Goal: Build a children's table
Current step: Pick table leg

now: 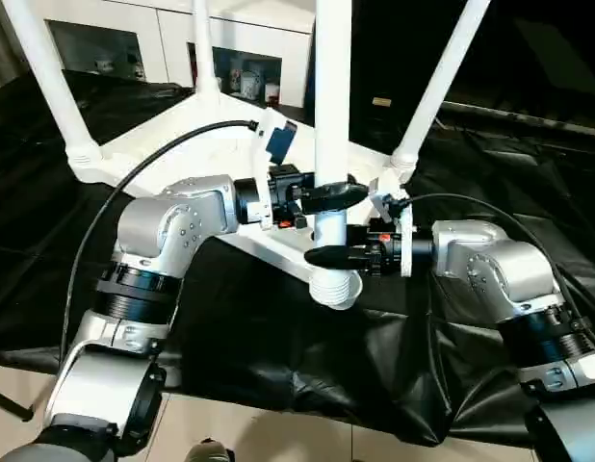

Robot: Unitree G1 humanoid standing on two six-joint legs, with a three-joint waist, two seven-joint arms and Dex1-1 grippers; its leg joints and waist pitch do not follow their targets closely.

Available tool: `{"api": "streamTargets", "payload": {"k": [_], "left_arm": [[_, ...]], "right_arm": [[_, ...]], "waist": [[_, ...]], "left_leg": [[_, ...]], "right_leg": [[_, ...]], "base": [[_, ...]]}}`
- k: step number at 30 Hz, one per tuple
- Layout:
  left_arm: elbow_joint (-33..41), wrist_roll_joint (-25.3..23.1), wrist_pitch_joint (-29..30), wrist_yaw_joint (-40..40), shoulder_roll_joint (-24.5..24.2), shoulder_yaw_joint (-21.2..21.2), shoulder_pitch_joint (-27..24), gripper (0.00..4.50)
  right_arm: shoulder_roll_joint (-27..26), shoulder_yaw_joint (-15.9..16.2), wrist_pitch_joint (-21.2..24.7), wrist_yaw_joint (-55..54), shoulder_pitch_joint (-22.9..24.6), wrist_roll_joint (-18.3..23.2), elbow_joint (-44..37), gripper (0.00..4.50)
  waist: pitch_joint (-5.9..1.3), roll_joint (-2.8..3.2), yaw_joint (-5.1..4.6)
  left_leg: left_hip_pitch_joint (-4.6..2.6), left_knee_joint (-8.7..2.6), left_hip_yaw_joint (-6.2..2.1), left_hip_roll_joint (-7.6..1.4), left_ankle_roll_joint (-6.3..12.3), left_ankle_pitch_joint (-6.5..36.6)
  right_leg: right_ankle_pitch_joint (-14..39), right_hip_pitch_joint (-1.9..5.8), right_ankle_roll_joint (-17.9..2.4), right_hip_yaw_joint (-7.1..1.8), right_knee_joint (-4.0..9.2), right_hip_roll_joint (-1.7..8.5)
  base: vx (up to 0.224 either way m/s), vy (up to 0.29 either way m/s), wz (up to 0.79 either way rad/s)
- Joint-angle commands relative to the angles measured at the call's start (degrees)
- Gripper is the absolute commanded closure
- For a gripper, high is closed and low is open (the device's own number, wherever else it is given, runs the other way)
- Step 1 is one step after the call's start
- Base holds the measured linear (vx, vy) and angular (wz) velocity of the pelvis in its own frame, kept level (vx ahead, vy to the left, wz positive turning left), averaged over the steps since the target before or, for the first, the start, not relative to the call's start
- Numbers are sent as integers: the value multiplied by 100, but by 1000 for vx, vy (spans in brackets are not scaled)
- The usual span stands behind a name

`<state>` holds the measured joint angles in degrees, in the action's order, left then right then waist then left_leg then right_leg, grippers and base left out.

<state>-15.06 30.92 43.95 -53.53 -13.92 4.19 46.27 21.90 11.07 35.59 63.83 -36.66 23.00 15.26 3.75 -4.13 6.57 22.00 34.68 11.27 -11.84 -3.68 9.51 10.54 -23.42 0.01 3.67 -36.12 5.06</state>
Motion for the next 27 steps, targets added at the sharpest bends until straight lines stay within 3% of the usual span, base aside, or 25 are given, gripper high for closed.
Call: {"api": "streamTargets", "payload": {"k": [1,5,8,9,11,18,20,21,22,23,24,26,27], "left_arm": [[-41,240,229,42,148,-164,322,191],[-99,376,119,24,242,-332,334,156],[-419,739,-814,405,737,-1130,294,144],[-419,739,-814,405,737,-1130,294,144],[-506,1315,-930,562,1068,-1748,227,144],[-504,2107,-760,582,1406,-2399,45,144],[-520,1570,-939,324,1125,-1984,-115,144],[-598,1009,-1104,140,830,-1543,-196,144],[-757,-3,-1605,-152,324,-701,-293,144],[-757,-3,-1605,-152,324,-701,-293,144],[-825,-416,-1876,-271,128,-356,-327,144],[-1092,-1310,-2564,-631,-366,442,-376,144],[-1092,-1310,-2564,-631,-366,442,-376,144]], "right_arm": [[-8,-51,-30,-52,-54,-31,85,262],[-45,-123,-60,-117,-34,-8,73,262],[-234,-437,-109,-463,12,125,78,262],[-234,-437,-109,-463,12,125,78,262],[-480,-789,-112,-824,60,324,72,262],[-1126,-1694,-239,-1897,142,781,89,262],[-1172,-1776,-670,-2386,248,480,156,262],[-1115,-1739,-970,-2612,329,192,198,262],[-964,-1614,-1246,-2826,449,-219,211,262],[-964,-1614,-1246,-2826,449,-219,211,262],[-902,-1562,-1308,-2886,494,-363,202,262],[-807,-1565,-1334,-3045,605,-535,131,262],[-807,-1565,-1334,-3045,605,-535,131,262]], "waist": [[-465,34,5],[-465,34,9],[-470,49,20],[-479,32,23],[-472,40,18],[-470,100,-7],[-472,136,7],[-471,145,-20],[-456,151,0],[-463,170,-5],[-455,157,-25],[-477,179,-32],[-467,169,-37]], "left_leg": [[-129,-368,-52,-118,-102,773],[-123,-371,-62,-119,-105,799],[-102,-360,-65,-103,-97,772],[-109,-360,-66,-111,-97,812],[-112,-364,-61,-110,-62,898],[-145,-387,-65,-116,-141,1019],[-155,-403,-78,-123,-178,966],[-166,-412,-74,-117,-236,997],[-178,-442,-96,-125,-263,1017],[-199,-449,-90,-120,-314,1072],[-176,-461,-101,-115,-391,1064],[-175,-453,-102,-116,-430,1025],[-170,-462,-107,-118,-405,1032]], "right_leg": [[452,327,-1331,-235,333,284],[544,336,-1320,-234,353,296],[360,359,-1418,-231,357,304],[310,360,-1485,-224,359,312],[328,347,-1501,-225,350,306],[465,318,-1427,-221,369,278],[492,307,-1332,-219,389,289],[534,310,-1223,-220,377,260],[822,280,-918,-219,466,266],[925,283,-797,-225,446,250],[907,318,-759,-233,440,267],[678,318,-824,-234,403,267],[676,311,-821,-235,416,268]], "base": [[0,0,0],[0,0,0],[0,0,0],[0,0,0],[0,0,0],[0,0,0],[0,0,0],[0,0,0],[0,0,0],[0,0,0],[0,0,0],[0,0,0],[0,0,0]]}}
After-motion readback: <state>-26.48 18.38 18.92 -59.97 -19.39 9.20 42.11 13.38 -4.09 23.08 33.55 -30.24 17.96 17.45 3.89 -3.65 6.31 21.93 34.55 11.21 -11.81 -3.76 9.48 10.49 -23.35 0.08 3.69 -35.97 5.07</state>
